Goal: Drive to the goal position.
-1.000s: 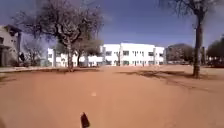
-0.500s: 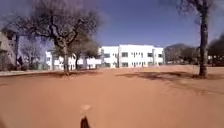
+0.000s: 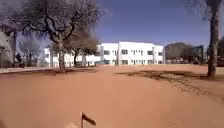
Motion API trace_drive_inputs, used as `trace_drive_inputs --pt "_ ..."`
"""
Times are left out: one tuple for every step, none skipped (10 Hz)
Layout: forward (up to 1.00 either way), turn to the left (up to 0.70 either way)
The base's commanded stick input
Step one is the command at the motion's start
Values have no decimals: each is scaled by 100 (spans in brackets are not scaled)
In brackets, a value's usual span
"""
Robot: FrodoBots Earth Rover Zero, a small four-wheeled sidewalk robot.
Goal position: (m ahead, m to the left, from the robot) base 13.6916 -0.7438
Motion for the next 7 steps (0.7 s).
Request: trace_drive_inputs --pt "100 0" --pt "100 0" --pt "100 0" --pt "100 0" --pt "100 0" --pt "100 0" --pt "100 0"
